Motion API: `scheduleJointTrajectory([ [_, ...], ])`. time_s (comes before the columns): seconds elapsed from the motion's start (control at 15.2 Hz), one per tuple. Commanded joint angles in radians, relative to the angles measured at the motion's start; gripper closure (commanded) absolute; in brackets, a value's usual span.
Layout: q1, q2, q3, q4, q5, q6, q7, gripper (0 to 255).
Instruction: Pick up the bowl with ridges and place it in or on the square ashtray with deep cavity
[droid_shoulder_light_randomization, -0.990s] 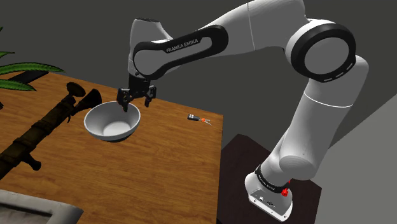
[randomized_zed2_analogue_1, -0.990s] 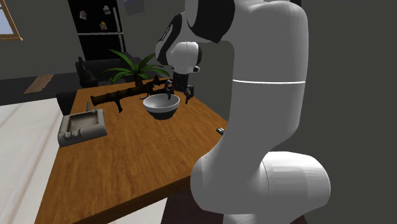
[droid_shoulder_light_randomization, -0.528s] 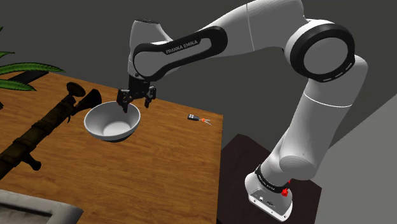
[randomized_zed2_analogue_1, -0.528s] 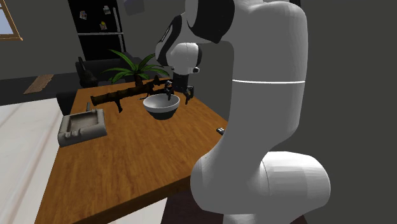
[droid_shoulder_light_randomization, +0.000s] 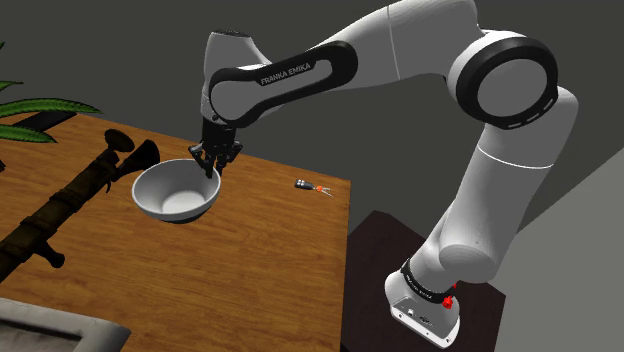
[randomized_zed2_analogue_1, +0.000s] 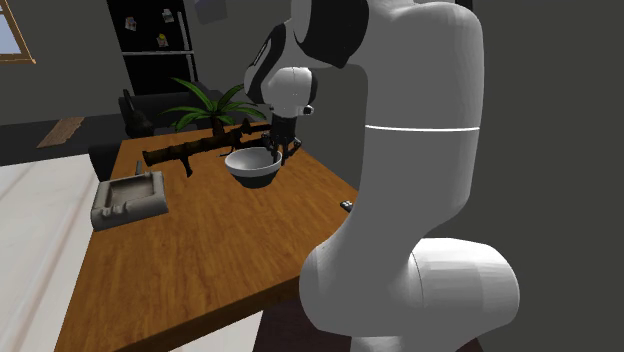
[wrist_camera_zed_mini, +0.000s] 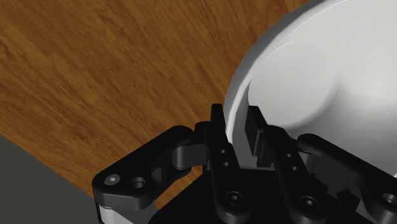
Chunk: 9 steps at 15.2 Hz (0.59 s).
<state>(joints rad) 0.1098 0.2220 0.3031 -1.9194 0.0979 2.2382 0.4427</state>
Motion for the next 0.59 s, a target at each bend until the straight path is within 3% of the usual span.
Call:
scheduleJointTrajectory([
  [0.0,0.000,0.000,0.000,0.000,0.000,0.000,0.000,255],
  [0.53,-0.004,-0.035,0.002,0.050,0.006,-0.085,0.005,255],
])
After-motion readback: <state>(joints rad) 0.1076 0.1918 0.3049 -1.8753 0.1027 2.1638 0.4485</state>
